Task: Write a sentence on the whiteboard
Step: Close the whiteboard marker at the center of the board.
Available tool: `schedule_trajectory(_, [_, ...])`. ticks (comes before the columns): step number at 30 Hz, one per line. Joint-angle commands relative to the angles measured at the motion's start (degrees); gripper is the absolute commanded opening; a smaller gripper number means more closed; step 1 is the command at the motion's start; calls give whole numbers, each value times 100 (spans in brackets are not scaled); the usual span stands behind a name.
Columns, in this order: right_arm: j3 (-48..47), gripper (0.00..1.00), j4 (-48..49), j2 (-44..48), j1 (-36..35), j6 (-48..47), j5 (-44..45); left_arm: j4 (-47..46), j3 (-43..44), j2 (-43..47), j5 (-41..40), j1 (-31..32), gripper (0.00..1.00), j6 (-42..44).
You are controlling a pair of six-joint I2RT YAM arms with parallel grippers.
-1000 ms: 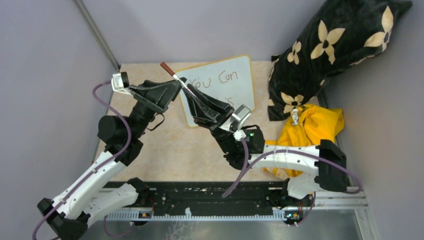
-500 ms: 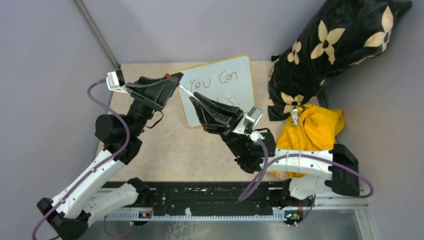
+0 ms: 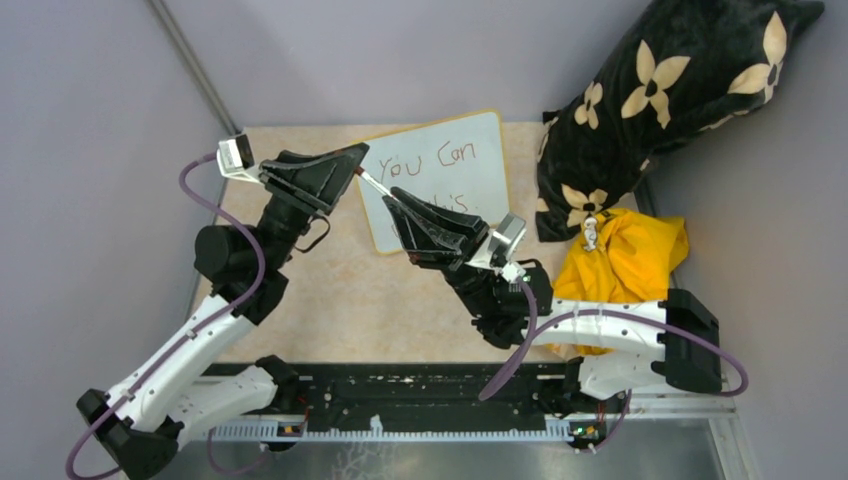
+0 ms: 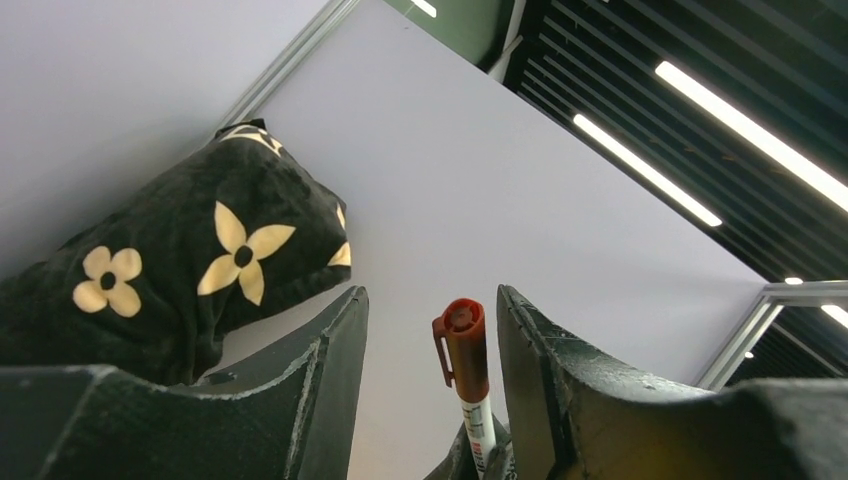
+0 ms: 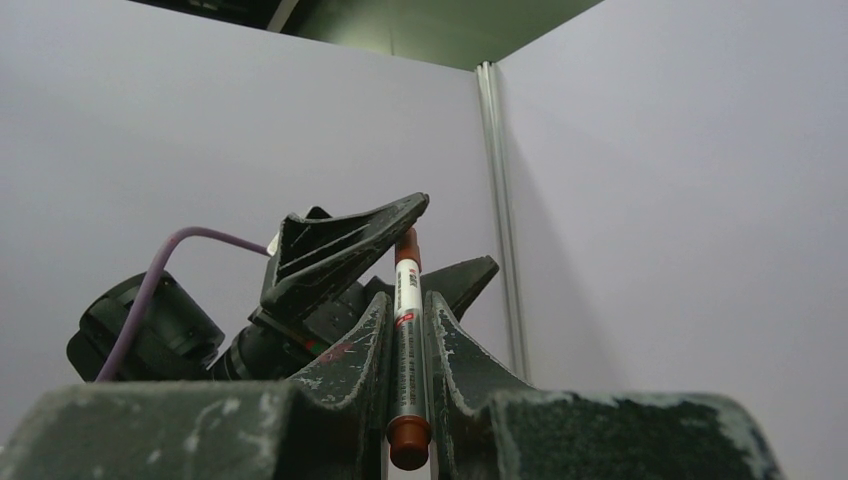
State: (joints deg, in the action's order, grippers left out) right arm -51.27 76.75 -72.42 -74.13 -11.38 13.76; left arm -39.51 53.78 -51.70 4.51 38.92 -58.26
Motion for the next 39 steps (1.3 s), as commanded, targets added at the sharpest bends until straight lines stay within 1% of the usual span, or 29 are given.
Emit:
schedule_trajectory(1, [24, 0, 322, 200, -23, 5, 159, -79, 39, 141, -118, 37, 60, 70])
schedule_trajectory(3, [29, 0, 323, 202, -25, -5, 179, 76, 8, 228, -248, 37, 65, 122])
schedule_trajectory(6, [30, 0, 306, 203, -23, -9, 180, 109, -25, 300, -293, 37, 66, 169])
schedule_trajectory(10, [7, 0, 290, 171, -25, -26, 202, 78, -8, 267, -187, 37, 56, 158])
schedule_trajectory(14, [-38, 0, 187, 144, -28, -40, 244, 53, 22, 199, -91, 37, 50, 117])
schedule_trajectory(17, [-83, 0, 99, 119, -29, -63, 270, 49, 60, 110, 37, 37, 37, 43])
schedule_trajectory(18, [-104, 0, 62, 109, -24, -85, 287, 56, 74, 82, 82, 37, 31, 10])
schedule_trajectory(20, [-132, 0, 13, 90, -23, -144, 326, 85, 88, 33, 132, 37, 15, -53])
schedule_trajectory(21, [-142, 0, -11, 83, -23, -172, 363, 112, 89, 23, 140, 37, 4, -74])
schedule_trajectory(22, [-151, 0, -31, 66, -27, -193, 403, 163, 89, 8, 138, 37, 0, -98])
schedule_trajectory(25, [-188, 0, -59, 2, -23, -264, 498, 384, 127, -49, 303, 37, 0, -209])
schedule_trajectory(28, [-254, 0, -71, -91, -24, -335, 577, 570, 180, -237, 690, 37, 0, -402])
schedule_trajectory(31, [-338, 0, -4, -215, -19, -422, 637, 536, 50, -391, 912, 46, 0, -667])
schedule_trajectory(35, [-496, 0, 58, -371, 54, -453, 672, 512, -201, -413, 936, 106, 0, -849])
schedule_trajectory(39, [-750, 0, 55, -559, 121, -453, 655, 514, -324, -436, 954, 273, 0, -846])
